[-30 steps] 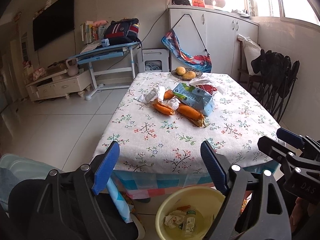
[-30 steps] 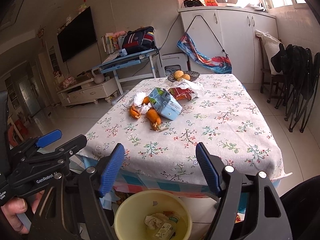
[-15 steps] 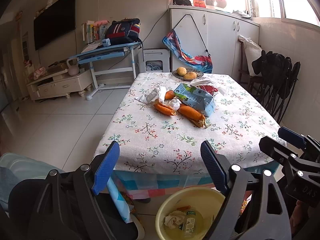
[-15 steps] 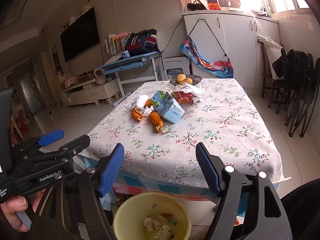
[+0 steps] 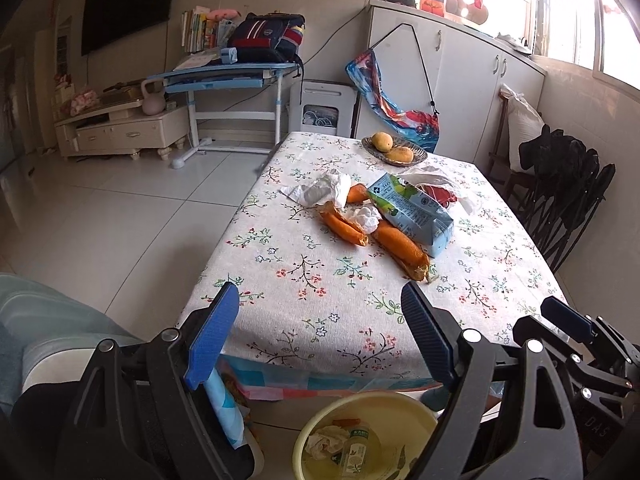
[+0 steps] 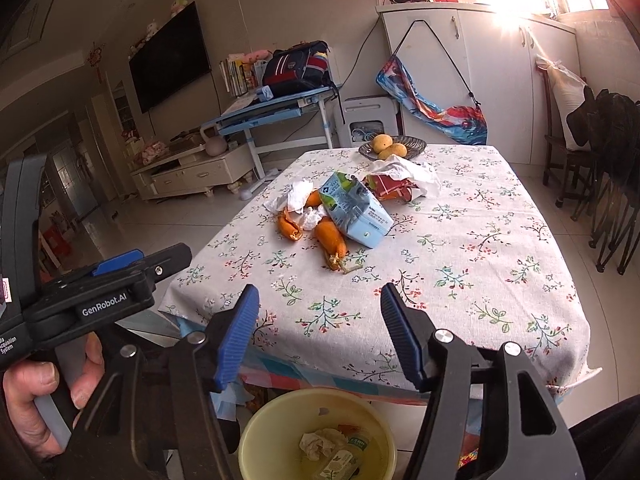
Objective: Collect trash
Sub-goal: 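Move both grippers toward the carrots and juice carton on the table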
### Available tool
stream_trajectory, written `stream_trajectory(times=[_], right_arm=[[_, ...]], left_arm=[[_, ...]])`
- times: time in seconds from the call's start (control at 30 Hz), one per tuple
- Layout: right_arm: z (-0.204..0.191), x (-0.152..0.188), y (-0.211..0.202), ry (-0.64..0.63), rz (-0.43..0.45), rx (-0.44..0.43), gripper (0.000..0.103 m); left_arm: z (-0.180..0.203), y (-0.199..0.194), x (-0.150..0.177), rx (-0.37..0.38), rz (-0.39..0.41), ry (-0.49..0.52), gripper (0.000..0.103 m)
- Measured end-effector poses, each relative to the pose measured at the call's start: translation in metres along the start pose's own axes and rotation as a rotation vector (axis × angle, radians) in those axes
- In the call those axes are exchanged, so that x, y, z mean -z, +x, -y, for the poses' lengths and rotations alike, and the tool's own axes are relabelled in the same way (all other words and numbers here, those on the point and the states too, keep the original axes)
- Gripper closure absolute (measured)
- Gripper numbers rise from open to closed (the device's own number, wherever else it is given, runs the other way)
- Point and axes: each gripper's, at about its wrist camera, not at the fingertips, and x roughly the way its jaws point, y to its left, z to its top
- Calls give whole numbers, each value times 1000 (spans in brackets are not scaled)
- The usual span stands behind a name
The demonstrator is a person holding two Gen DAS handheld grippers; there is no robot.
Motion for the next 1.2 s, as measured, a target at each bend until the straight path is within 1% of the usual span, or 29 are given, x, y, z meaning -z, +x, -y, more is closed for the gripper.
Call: stream_trajectory(times=[0.07, 0.2, 0.33, 0.4, 0.53, 0.73, 0.8, 0.97, 1.1, 1.2], right_arm=[[-2, -4, 10, -8, -26, -21, 46], [-6, -11, 35, -40, -81, -51, 47], [-5, -15, 62, -44, -133, -58, 47], [-2, -17, 72, -38, -150, -45, 48], [3, -21, 71, -18, -134, -30, 48], [9, -21, 82, 3, -161, -36, 48], [9, -23, 84, 3, -155, -28, 48], [19, -40, 79, 23, -81, 13, 48], [33, -57, 96, 53, -89, 27, 48], [41, -69, 113, 71, -120, 7, 48]], left_arm=[[-4, 10, -6, -1, -16, -21, 23], [-13, 32, -17, -4, -50, -70, 23], [-16, 55, -27, -7, -85, -89, 23], [-17, 66, -30, -10, -98, -96, 23], [-15, 90, -36, -1, -136, -101, 23], [-7, 132, -49, 7, -190, -124, 23], [-3, 144, -52, 11, -201, -126, 23], [6, 174, -61, -8, -231, -107, 23], [7, 195, -65, -30, -264, -112, 23], [7, 205, -65, -37, -279, -109, 25]])
